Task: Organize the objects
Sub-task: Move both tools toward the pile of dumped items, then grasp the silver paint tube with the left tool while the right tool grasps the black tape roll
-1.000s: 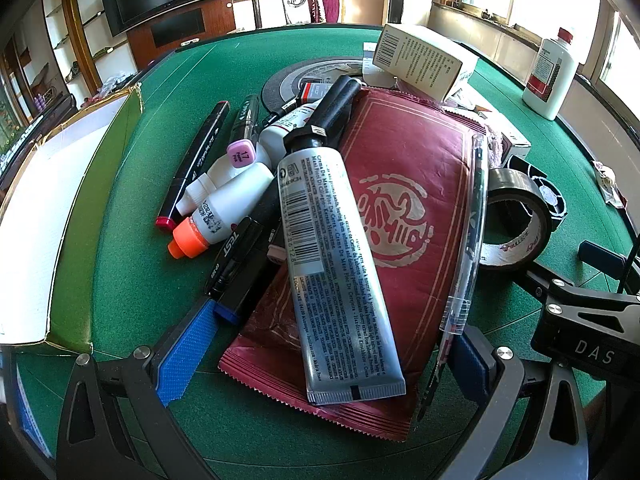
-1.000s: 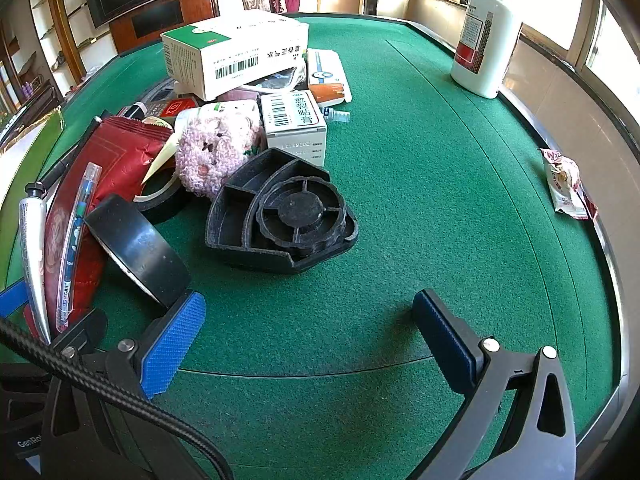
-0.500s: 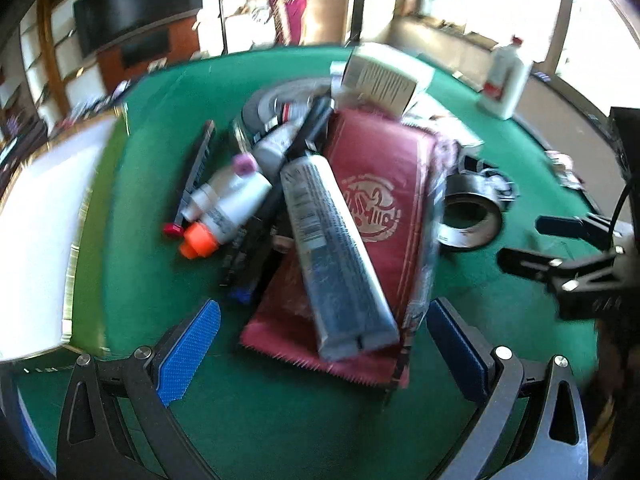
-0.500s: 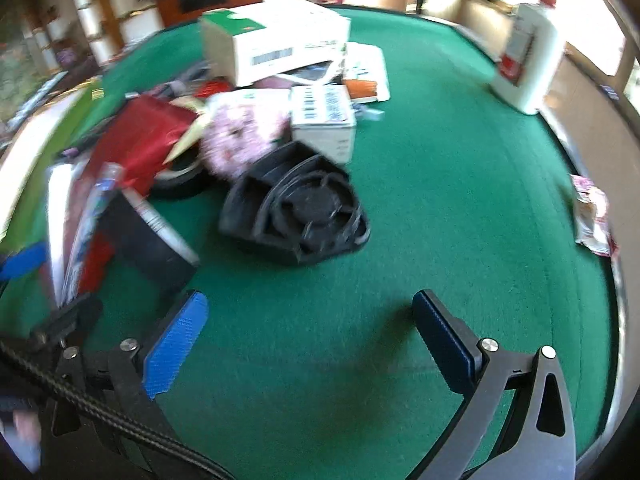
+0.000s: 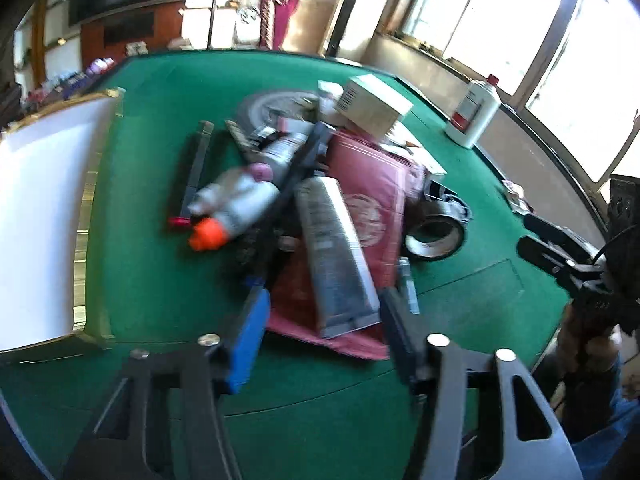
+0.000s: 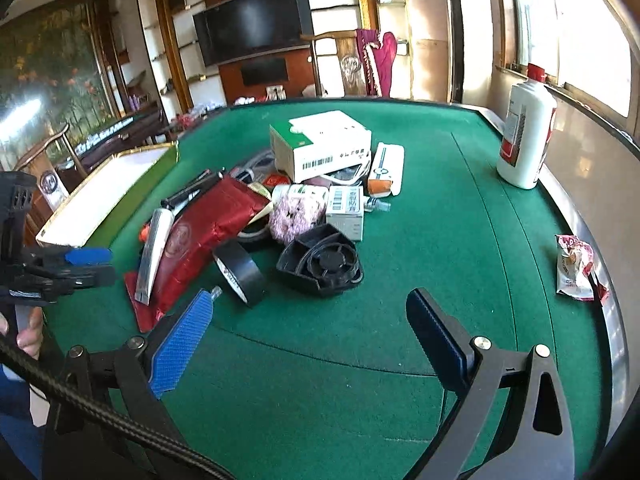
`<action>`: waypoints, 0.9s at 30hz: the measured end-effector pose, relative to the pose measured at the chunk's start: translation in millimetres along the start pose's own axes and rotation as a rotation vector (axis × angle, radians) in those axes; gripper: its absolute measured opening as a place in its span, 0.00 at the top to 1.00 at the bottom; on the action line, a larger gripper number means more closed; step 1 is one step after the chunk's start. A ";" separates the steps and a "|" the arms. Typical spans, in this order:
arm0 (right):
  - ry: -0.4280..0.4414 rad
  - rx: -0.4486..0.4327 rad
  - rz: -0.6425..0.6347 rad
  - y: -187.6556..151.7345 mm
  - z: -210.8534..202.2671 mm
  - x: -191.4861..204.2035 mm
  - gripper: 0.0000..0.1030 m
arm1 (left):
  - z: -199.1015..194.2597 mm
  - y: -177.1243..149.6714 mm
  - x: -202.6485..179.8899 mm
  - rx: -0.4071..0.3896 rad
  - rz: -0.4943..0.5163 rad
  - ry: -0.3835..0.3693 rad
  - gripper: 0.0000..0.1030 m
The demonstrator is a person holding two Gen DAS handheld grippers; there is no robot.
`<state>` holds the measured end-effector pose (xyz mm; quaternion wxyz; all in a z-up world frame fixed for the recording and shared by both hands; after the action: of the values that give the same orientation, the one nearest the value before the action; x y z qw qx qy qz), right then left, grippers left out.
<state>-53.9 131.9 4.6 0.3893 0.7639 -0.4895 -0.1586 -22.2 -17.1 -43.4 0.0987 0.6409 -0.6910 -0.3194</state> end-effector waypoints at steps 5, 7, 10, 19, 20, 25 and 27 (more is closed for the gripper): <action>0.023 -0.013 0.060 -4.7 -4.6 -18.4 0.05 | 15.0 18.4 -9.3 0.015 -0.031 0.053 0.53; 0.032 -0.020 0.069 -7.1 -6.2 -20.2 0.04 | 21.7 26.3 -5.5 0.021 -0.065 0.069 0.53; 0.029 -0.030 0.056 -10.1 -7.8 -19.7 0.04 | 34.7 36.7 -3.1 0.031 -0.072 0.117 0.53; 0.074 -0.016 0.044 -10.6 -10.0 -12.7 0.11 | 29.4 33.6 9.7 -0.005 -0.112 0.084 0.78; 0.085 -0.010 0.031 -9.4 -10.3 -8.3 0.11 | 26.2 29.3 12.7 -0.009 -0.117 0.077 0.78; 0.084 0.019 -0.105 1.7 -7.6 17.3 0.12 | 11.8 15.1 20.1 -0.028 -0.124 0.066 0.78; 0.098 0.042 -0.215 6.7 1.0 34.3 0.21 | 6.1 11.0 21.8 -0.037 -0.123 0.061 0.78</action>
<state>-42.5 100.2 13.7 0.3777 0.8268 -0.3882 -0.1516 -38.0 -36.1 -47.8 0.1118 0.6898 -0.6408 -0.3179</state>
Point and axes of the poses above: each gripper's, at about its wrist camera, not at the fingertips, and z roughly the way its jaws point, x to its left, y to its top, the point moved 10 cm from there along z, roughly the way its jaws point, and after that the axes turned 1 degree about y, right-handed, at the moved point
